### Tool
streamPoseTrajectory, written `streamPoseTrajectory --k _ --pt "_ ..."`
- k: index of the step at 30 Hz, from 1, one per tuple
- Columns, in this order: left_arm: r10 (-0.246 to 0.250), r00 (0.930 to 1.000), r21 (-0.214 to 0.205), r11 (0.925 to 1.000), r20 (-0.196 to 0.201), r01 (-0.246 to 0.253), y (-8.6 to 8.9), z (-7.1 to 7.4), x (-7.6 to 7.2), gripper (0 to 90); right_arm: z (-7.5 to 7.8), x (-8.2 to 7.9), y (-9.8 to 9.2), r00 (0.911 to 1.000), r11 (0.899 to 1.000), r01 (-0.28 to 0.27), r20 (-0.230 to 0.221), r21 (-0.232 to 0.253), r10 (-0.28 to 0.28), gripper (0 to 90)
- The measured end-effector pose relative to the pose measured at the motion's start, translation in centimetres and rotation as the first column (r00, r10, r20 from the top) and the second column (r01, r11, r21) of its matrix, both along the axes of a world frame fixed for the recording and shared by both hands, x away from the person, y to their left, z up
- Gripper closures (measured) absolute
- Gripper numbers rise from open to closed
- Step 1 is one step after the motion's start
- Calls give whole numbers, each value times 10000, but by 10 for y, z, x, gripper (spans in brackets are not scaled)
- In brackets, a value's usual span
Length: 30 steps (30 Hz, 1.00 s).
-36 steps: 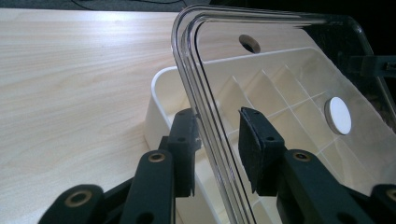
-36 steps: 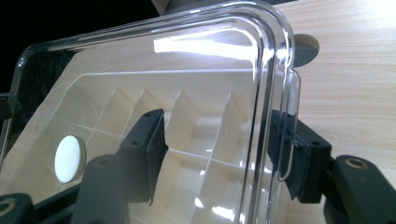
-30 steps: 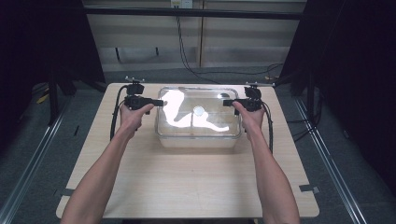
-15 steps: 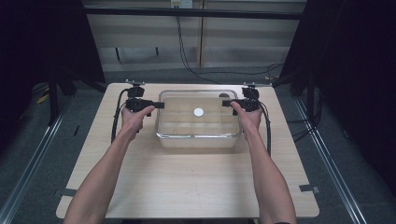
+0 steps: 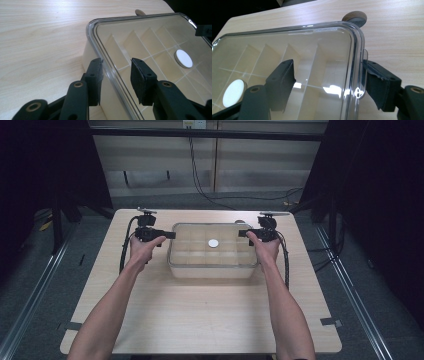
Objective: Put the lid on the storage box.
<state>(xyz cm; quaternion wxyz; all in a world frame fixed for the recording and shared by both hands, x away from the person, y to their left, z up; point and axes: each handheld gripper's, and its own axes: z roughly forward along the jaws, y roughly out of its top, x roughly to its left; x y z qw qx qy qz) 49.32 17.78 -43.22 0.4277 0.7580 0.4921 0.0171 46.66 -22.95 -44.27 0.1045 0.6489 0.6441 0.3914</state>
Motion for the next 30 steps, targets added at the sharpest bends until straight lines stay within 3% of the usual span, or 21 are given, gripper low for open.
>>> streamPoseTrajectory --k 8,10,14,18,22,25,27,30 --pt "49 9996 -89 9999 268 -47 9 6 -7 532 -2 3 -3 9995 9992 -278 -124 -294 274 261" --pt "179 9993 -99 9998 331 -176 11 6 -10 506 0 0 -8 9999 10000 -67 -141 22 68 252" --pt "123 9986 -75 9999 505 -119 14 8 -18 454 10 -8 -15 9995 9999 -128 282 37 127 247" --pt "59 9975 -132 9999 697 -50 16 13 -29 408 17 -21 -15 9968 9995 -297 745 67 292 248" --pt "-194 9944 176 9997 1041 177 17 16 -43 381 21 -38 -16 9934 9984 -556 1011 67 546 253" --pt "-75 9950 -31 10000 997 79 22 14 -49 372 24 -51 -19 9893 9968 -700 1313 393 643 260" --pt "-239 9942 331 9992 1053 205 23 12 -53 369 26 -62 -21 9866 9946 -839 1455 615 742 261" --pt "-384 9915 315 9989 1245 347 25 13 -65 331 28 -78 -22 9790 9907 -1215 1720 617 1094 265"
